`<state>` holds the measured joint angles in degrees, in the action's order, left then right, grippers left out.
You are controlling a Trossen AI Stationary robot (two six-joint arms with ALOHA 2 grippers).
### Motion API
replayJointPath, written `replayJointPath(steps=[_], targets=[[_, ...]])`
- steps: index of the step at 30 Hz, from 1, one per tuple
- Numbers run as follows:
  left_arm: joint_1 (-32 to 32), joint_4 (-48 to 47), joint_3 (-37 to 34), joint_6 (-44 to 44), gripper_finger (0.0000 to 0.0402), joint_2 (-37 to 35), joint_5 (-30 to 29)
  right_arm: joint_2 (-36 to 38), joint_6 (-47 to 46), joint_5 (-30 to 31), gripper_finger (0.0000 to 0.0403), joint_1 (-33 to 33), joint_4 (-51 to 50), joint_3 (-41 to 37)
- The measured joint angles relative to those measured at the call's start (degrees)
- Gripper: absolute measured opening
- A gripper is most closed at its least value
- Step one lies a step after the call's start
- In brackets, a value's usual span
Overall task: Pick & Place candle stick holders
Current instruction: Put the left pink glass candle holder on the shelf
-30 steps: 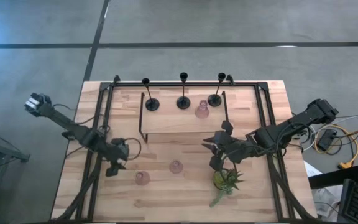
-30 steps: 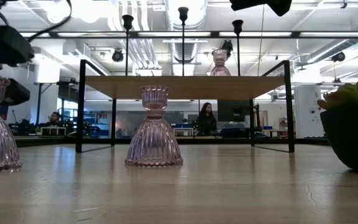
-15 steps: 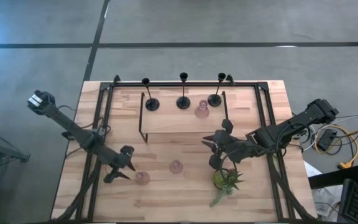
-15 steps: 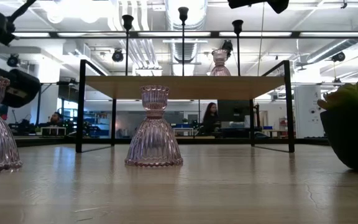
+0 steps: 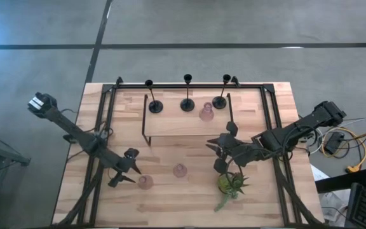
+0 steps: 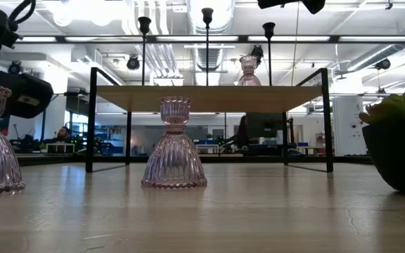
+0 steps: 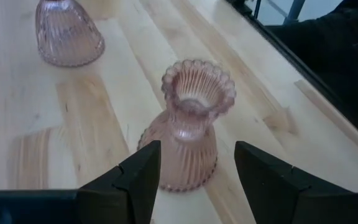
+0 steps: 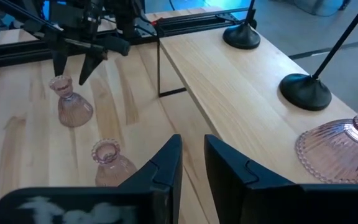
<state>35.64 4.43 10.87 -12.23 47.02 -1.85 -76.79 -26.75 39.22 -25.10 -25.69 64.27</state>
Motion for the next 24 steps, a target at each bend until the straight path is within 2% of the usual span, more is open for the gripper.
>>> replayJointPath(steps=[11,17,24], targets=[[0.0,9.2,1.3,2.5,0.0209,9.9,0.0,0.0,1.3,0.0,0.006,0.0,0.8,0.0],[0.0,10.6,3.4,3.5,0.0209,14.2,0.0,0.0,-0.4,5.8,0.0063,0.0,0.8,0.0],[-0.3,13.3,4.5,3.7,0.0209,18.6,-0.4,0.0,0.2,5.9,0.0054,0.0,0.7,0.0]])
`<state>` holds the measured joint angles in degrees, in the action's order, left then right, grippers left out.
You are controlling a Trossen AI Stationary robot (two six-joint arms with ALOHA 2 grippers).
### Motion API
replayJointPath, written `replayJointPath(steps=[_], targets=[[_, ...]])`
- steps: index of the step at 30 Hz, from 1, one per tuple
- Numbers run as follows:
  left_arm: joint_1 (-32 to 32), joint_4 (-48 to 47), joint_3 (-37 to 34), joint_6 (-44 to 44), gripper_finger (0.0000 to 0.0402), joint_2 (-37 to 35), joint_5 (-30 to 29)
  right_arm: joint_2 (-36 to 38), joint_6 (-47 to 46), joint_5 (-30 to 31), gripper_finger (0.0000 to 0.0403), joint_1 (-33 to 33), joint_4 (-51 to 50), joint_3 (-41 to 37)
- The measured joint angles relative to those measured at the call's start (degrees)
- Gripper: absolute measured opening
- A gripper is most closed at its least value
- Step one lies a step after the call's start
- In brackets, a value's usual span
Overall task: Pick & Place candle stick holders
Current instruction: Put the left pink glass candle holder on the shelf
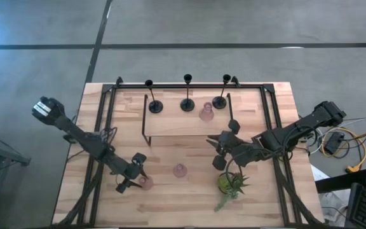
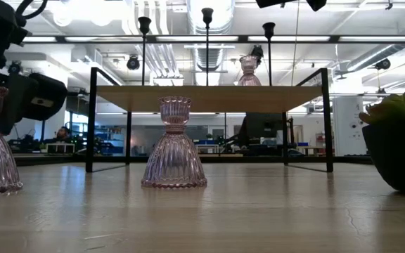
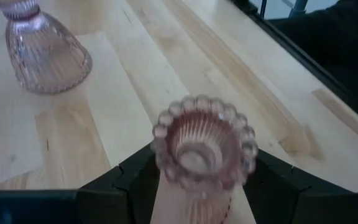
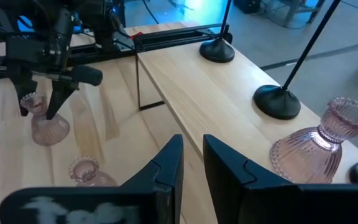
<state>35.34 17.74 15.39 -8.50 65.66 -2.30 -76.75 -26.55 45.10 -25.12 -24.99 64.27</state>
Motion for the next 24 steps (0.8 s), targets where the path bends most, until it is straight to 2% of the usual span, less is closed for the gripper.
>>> replayJointPath(steps=[7,13,19,24], targets=[[-0.1,5.3,0.2,0.0,0.0199,3.6,-0.1,0.0,0.4,0.0,0.0054,0.0,-0.2,0.0],[-0.1,6.8,0.2,-0.1,0.013,5.4,-1.1,0.0,1.1,0.0,0.0052,0.0,-0.2,0.0],[-0.7,10.7,0.2,-2.3,0.013,5.0,-5.7,0.0,1.1,0.0,0.0056,0.0,-0.3,-0.3],[-1.3,8.9,3.7,-3.4,0.013,4.5,-10.4,0.0,1.1,0.0,0.0053,0.0,-0.5,-0.3]])
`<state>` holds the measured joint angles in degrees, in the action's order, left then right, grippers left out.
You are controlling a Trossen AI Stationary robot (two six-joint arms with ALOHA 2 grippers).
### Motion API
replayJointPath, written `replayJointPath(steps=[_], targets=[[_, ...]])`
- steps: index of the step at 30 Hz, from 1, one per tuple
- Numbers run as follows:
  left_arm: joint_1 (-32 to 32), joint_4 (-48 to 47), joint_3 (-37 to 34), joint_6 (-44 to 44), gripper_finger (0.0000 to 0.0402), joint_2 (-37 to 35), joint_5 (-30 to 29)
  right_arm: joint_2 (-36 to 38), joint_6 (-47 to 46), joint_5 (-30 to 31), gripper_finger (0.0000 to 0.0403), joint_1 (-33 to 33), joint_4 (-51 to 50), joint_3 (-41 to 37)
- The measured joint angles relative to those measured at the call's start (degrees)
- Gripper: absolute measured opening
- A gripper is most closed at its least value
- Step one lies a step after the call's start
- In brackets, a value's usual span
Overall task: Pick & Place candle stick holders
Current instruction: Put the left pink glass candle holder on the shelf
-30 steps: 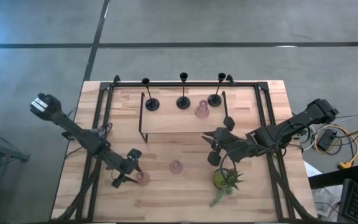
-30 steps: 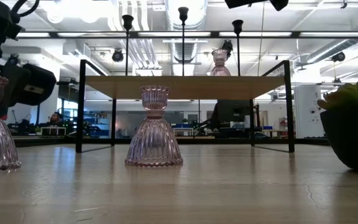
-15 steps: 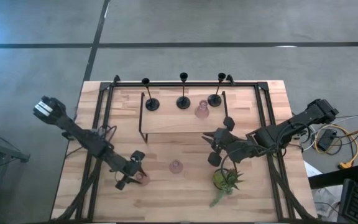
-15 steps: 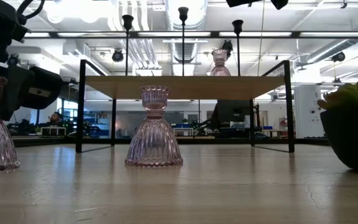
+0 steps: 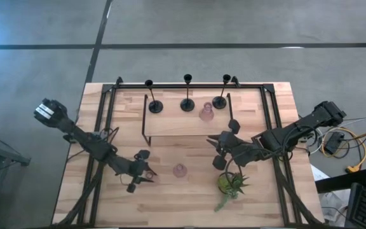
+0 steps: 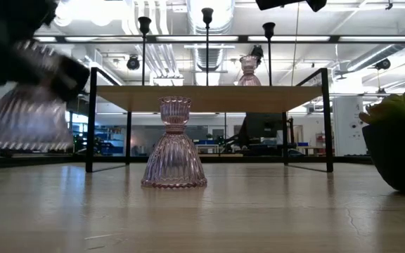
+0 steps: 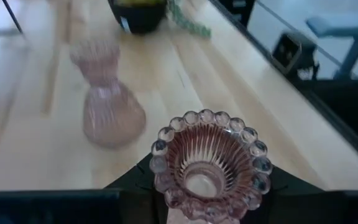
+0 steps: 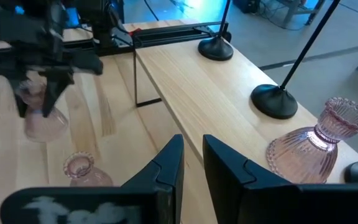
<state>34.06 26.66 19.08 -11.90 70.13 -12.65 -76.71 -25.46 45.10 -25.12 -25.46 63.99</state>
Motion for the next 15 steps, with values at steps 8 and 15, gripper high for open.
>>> replayJointPath(steps=[8,15], targets=[[-1.0,-16.6,15.3,1.7,0.013,0.7,-10.0,0.0,0.0,0.0,0.0054,0.0,-1.4,0.0],[-4.3,-24.2,26.5,-1.2,0.013,2.3,-26.8,0.0,0.0,0.0,0.0048,0.0,-1.3,0.0]])
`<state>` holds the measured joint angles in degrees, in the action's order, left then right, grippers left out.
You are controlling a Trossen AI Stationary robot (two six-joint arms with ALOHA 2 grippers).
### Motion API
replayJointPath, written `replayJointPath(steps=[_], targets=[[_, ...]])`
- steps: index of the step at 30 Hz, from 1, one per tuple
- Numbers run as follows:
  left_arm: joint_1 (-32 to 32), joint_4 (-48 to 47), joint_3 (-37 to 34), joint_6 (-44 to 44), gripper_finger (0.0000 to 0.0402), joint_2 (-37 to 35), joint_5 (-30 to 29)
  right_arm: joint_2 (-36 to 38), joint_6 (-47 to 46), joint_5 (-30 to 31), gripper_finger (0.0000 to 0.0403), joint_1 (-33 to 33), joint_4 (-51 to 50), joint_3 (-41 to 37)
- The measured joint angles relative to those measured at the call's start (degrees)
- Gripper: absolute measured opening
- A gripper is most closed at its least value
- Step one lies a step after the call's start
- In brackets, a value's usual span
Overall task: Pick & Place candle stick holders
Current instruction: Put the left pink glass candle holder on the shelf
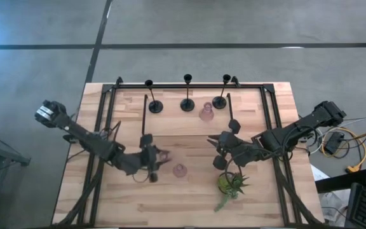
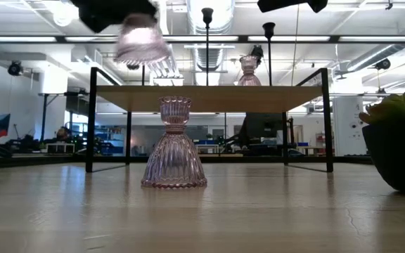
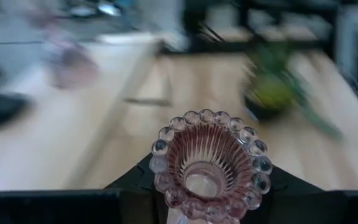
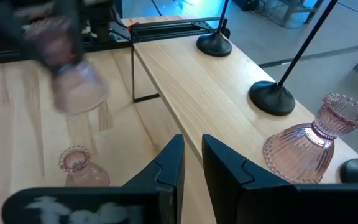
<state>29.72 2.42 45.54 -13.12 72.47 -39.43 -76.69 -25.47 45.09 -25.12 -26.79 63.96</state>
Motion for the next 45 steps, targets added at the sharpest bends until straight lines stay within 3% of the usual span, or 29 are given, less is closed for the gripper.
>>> replayJointPath(steps=[3,6,14,20,29,45], targets=[[-2.4,0.1,3.0,-1.9,0.013,0.6,-7.1,0.0,0.0,0.0,0.0049,0.0,0.0,0.0],[-6.0,-1.1,5.7,-3.0,0.013,1.4,-10.0,0.0,0.0,0.0,0.0049,0.0,0.0,0.0],[-18.7,-10.6,12.8,-8.3,0.013,5.2,-5.5,0.0,0.2,-0.2,0.005,0.0,-0.5,0.0],[-24.5,-11.7,14.6,-12.0,0.013,7.9,-1.7,0.0,0.2,-0.4,0.0048,0.0,-2.1,0.0],[-26.7,-12.5,15.3,-12.2,0.013,10.5,-1.5,0.0,0.0,-0.5,0.0047,0.0,-3.4,0.0],[-27.4,-15.1,15.3,-13.7,0.013,10.3,-6.6,0.0,0.0,-0.5,0.0048,0.0,-3.4,0.0]])
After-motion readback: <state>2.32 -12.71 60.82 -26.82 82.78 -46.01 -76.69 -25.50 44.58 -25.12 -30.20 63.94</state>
